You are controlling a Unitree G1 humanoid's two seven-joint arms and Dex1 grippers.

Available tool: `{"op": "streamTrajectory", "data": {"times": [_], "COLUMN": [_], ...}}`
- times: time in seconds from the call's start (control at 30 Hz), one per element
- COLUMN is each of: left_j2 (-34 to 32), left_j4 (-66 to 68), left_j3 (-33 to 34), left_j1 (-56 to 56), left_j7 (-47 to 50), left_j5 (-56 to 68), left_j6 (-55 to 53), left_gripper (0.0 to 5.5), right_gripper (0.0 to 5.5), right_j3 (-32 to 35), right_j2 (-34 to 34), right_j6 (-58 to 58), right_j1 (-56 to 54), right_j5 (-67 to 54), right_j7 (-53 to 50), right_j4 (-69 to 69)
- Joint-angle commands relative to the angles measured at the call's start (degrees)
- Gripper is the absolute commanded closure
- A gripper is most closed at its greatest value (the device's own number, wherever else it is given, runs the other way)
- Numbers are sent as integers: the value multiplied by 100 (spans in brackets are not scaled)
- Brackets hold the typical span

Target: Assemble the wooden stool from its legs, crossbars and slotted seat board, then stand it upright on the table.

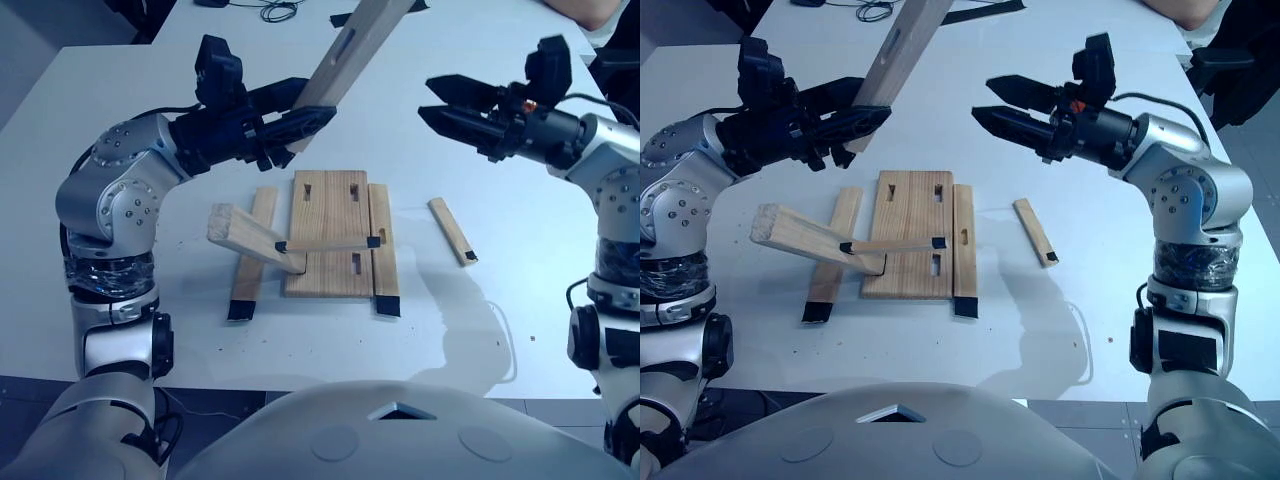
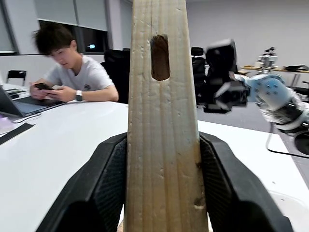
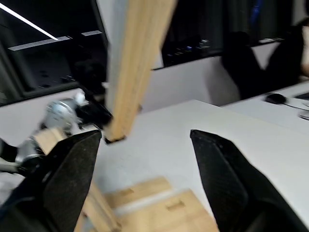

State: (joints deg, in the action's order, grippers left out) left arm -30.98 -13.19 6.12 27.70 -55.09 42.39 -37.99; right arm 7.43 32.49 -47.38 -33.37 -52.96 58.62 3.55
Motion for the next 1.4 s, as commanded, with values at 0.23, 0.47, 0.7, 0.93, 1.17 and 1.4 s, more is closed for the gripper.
{"op": "streamTrajectory", "data": {"times": [0.23,0.47,0.7,0.93,1.17,1.4], "left_j2": [-79,-65,-206,-185,-204,-275], "left_j4": [-36,35,51,211,235,227], "left_j3": [-354,-307,-403,-480,-499,-584], "left_j1": [-18,125,34,158,171,108], "left_j7": [-618,-694,-933,-970,-1030,-1147], "left_j5": [135,614,715,628,568,494], "left_j6": [-10,-498,-683,-631,-590,-537], "left_gripper": [346,346,346,346,346,346], "right_gripper": [208,208,208,208,208,208], "right_j3": [-106,-258,-260,-364,-466,-471], "right_j2": [-101,-185,-258,-341,-454,-501], "right_j6": [-353,-313,-363,-399,-408,-344], "right_j1": [-564,-585,-629,-599,-523,-568], "right_j5": [-278,-215,-294,-275,-260,-213], "right_j7": [252,386,401,442,400,380], "right_j4": [-220,-212,-146,-24,114,67]}}
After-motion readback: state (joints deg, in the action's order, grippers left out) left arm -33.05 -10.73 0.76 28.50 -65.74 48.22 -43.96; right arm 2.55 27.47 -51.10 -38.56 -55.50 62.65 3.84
